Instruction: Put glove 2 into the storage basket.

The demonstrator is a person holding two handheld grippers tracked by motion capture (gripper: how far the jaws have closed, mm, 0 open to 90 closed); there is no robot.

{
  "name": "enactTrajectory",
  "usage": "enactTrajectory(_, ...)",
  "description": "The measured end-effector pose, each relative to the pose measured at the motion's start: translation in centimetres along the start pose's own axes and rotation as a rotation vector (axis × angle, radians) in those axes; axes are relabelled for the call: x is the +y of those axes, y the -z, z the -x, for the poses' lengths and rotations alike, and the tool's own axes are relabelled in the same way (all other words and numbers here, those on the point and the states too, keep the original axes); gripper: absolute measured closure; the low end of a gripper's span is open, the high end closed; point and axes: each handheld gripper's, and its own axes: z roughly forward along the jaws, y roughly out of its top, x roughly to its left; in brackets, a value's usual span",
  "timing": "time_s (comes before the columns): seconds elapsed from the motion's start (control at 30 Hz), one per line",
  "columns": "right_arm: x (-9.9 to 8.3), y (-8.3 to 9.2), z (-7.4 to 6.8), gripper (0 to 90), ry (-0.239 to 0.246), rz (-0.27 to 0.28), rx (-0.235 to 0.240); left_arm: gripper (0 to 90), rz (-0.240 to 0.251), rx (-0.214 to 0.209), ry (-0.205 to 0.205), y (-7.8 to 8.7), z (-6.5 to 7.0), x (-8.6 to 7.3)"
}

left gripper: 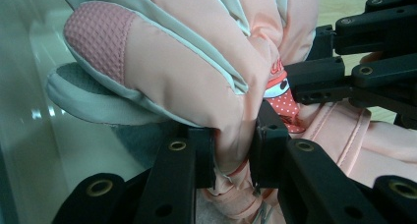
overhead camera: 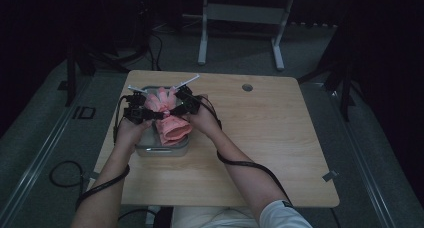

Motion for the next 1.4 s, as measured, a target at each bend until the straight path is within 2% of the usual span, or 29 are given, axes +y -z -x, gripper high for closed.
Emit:
enactTrajectory(0.1, -0.2, -0.5, 0.1, 68.4, -0.015, -0.013, 0.003, 74.1, -0.009, 0.002, 0.020, -0.3, -0.2, -0.2)
enactTrajectory(0.2, -0.2, -0.9, 0.0, 68.2, -0.013, -0.021, -0.002, 72.5, -0.029, 0.024, 0.018, -0.5, -0.4, -0.1)
enactTrajectory(0.27, -0.2, -1.2, 0.1, 67.9, -0.017, -0.033, -0.001, 69.5, -0.050, 0.024, 0.037, -0.8, -0.6, -0.1)
enactTrajectory(0.4, 0.0, -1.7, 0.3, 65.9, -0.031, -0.058, -0.003, 61.6, -0.068, 0.061, 0.040, -1.2, -0.6, 0.0)
enactTrajectory(0.5, 0.1, -1.8, 0.6, 63.4, -0.043, -0.060, -0.007, 55.0, -0.061, 0.106, 0.027, -1.3, -0.4, 0.1)
enactTrajectory(0.53, 0.1, -1.8, 0.6, 63.4, -0.043, -0.060, -0.007, 53.1, -0.061, 0.106, 0.027, -1.3, -0.4, 0.1)
enactTrajectory(0.57, 0.1, -1.8, 0.7, 62.4, -0.045, -0.058, -0.009, 53.1, -0.060, 0.132, 0.011, -1.3, -0.4, 0.2)
enactTrajectory(0.63, 0.1, -1.9, 0.8, 59.8, -0.038, -0.057, -0.022, 45.9, -0.061, 0.151, 0.009, -1.4, -0.4, 0.1)
enactTrajectory(0.73, 0.2, -2.0, 0.8, 58.4, -0.021, -0.069, -0.038, 43.8, -0.063, 0.172, -0.001, -1.6, -0.3, 0.2)
enactTrajectory(0.77, 0.3, -2.1, 0.8, 57.4, -0.014, -0.075, -0.046, 43.8, -0.067, 0.203, -0.021, -1.7, 0.0, 0.3)
enactTrajectory(0.8, 0.6, -2.2, 0.7, 56.3, -0.001, -0.084, -0.063, 41.8, -0.067, 0.218, -0.024, -1.8, 0.1, 0.4)
enactTrajectory(0.97, 0.7, -2.4, 1.0, 52.4, -0.003, -0.078, -0.069, 37.1, -0.066, 0.247, -0.044, -1.9, 0.0, 0.6)
enactTrajectory(1.1, 0.7, -2.2, 1.5, 52.2, 0.002, -0.076, -0.059, 37.0, -0.055, 0.261, -0.059, -1.9, -0.1, 0.3)
enactTrajectory(1.2, 0.8, -2.1, 1.6, 52.4, 0.008, -0.078, -0.067, 37.0, -0.056, 0.258, -0.055, -1.9, -0.2, 0.3)
enactTrajectory(1.4, 0.8, -2.4, 1.6, 52.2, 0.003, -0.070, -0.065, 37.0, -0.078, 0.281, -0.069, -2.0, -0.3, 0.4)
